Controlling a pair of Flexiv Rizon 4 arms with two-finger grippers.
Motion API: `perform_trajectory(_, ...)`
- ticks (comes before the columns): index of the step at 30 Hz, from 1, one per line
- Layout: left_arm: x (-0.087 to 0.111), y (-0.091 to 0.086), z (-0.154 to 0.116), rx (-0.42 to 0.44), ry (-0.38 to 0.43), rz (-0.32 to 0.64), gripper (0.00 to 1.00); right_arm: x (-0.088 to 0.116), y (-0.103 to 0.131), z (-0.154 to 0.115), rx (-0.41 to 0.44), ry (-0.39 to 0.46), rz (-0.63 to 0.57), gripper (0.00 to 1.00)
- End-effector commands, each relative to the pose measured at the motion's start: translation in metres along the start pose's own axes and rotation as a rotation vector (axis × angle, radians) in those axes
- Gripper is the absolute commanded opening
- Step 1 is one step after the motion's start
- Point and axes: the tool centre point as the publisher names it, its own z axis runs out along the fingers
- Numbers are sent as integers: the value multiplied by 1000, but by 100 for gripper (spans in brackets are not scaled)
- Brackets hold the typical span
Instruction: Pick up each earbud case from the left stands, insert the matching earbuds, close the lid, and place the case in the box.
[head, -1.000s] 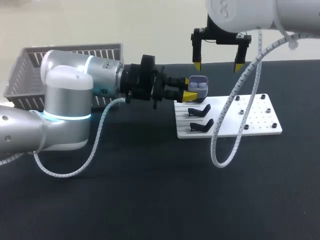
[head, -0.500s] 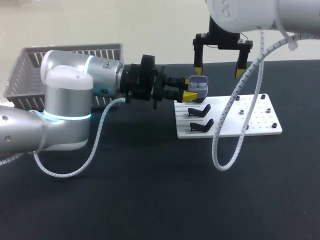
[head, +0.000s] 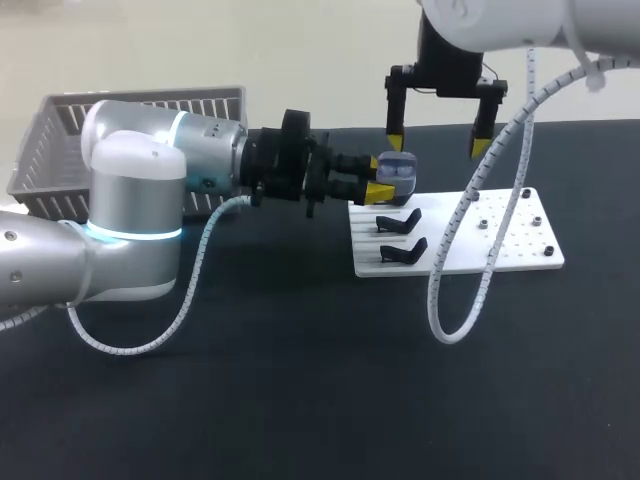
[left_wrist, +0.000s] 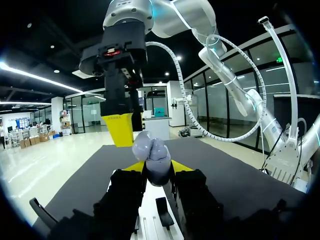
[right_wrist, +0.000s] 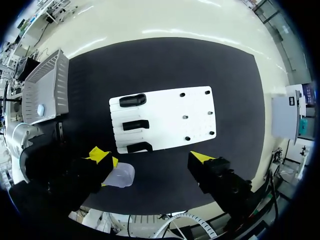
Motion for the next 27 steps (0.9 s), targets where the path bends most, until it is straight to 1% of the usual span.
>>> perform_trajectory(1, 1, -1, 0, -4, -2, 3, 0, 6, 1, 0, -4, -1, -6, 100)
perform_trajectory(7, 1, -1, 0, -4, -2, 3, 0, 11, 4, 0, -5, 8, -22, 100)
perform_trajectory(10, 1, -1, 0, -4, -2, 3, 0, 13, 4, -3, -2, -24, -21, 100)
perform_trajectory(13, 1, -1, 0, -4, -2, 3, 0, 14, 3, -14, -14, -93, -21, 100)
perform_trajectory(18, 1, -1, 0, -4, -2, 3, 0, 25, 3, -43, -49, -270, -76, 100)
perform_trajectory(22, 1, -1, 0, -4, -2, 3, 0, 40, 4, -65, -137, -400, -143, 100)
perform_trajectory(24, 1, -1, 0, -4, -2, 3, 0, 49, 5, -73, -172, -446, -183, 100)
perform_trajectory(27, 1, -1, 0, -4, -2, 3, 0, 60, 5, -85, -211, -513, -204, 100)
